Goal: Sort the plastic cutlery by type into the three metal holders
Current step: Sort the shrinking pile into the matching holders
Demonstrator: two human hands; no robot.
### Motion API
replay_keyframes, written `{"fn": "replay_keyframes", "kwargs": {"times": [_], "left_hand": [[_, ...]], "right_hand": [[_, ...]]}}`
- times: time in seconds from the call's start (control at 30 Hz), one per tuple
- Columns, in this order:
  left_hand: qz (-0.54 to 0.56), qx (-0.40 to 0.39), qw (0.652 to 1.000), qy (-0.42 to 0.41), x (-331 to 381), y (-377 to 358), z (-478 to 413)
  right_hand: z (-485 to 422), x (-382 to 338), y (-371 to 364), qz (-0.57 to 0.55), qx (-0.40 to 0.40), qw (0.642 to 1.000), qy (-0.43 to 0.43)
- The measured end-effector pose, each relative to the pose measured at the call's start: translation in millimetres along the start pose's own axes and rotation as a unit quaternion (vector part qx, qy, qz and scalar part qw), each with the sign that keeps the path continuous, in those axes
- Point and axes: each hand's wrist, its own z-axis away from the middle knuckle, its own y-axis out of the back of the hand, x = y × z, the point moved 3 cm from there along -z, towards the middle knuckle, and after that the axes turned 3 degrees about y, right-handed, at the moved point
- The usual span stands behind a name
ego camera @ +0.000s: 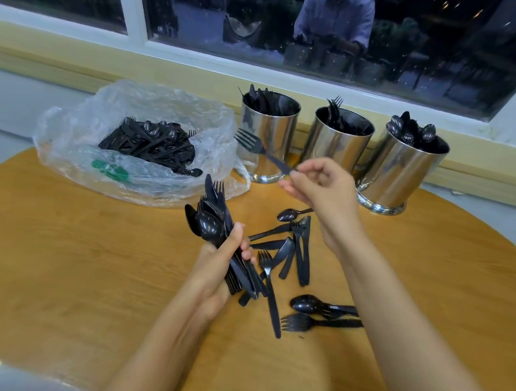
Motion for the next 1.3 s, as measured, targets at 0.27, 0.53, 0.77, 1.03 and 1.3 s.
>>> {"fn": "replay_keyframes", "kwargs": {"times": [0.27, 0.53, 0.77, 1.03, 1.3], "left_hand": [[-0.014, 0.022, 1.0, -0.002, -24, -24, -5], [-0.017, 0.047, 0.999, -0.009, -27, -27, -7], [0.058, 0.082, 0.995, -0.018, -15, -9, -12], [0.055, 0.092, 0.994, -0.024, -14, 5, -13], [0.023, 0.087, 0.996, -0.011, -18, 6, -10]], "right_hand": [[77, 44, 7, 0.038, 0.058, 0.997, -0.046], [98, 65, 0, 0.155, -0.001, 0.987, 0.041], [82, 73, 29, 0.232, -0.016, 0.971, 0.061], [55, 102, 39, 0.479, -0.065, 0.873, -0.068], [52, 93, 46, 0.523, -0.008, 0.852, -0.039]]}}
